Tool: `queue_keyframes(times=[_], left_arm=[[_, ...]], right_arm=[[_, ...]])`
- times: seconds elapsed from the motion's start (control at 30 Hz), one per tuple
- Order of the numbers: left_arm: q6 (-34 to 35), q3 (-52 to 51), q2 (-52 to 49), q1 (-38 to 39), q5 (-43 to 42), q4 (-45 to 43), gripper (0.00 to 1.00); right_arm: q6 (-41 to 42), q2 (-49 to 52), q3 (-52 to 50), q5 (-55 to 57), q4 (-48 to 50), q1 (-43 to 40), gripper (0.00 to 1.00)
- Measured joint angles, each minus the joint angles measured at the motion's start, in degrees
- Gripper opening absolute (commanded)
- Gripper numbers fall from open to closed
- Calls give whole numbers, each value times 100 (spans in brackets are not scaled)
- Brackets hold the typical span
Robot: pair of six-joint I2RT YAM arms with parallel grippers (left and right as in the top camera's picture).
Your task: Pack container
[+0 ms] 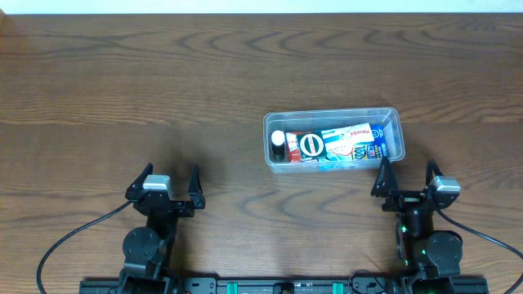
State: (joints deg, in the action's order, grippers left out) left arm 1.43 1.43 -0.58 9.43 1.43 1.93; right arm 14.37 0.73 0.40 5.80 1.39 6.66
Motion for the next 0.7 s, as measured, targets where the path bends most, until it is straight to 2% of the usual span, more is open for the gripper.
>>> queue_keyframes(times=[0.27,0.7], left_arm=[[0,0,0,0,0,0,98],[0,0,0,0,0,0,98]], right_arm=[[-776,-4,0,-374,-433,-184,99],[-1008,-4,0,-481,-529,-188,99]])
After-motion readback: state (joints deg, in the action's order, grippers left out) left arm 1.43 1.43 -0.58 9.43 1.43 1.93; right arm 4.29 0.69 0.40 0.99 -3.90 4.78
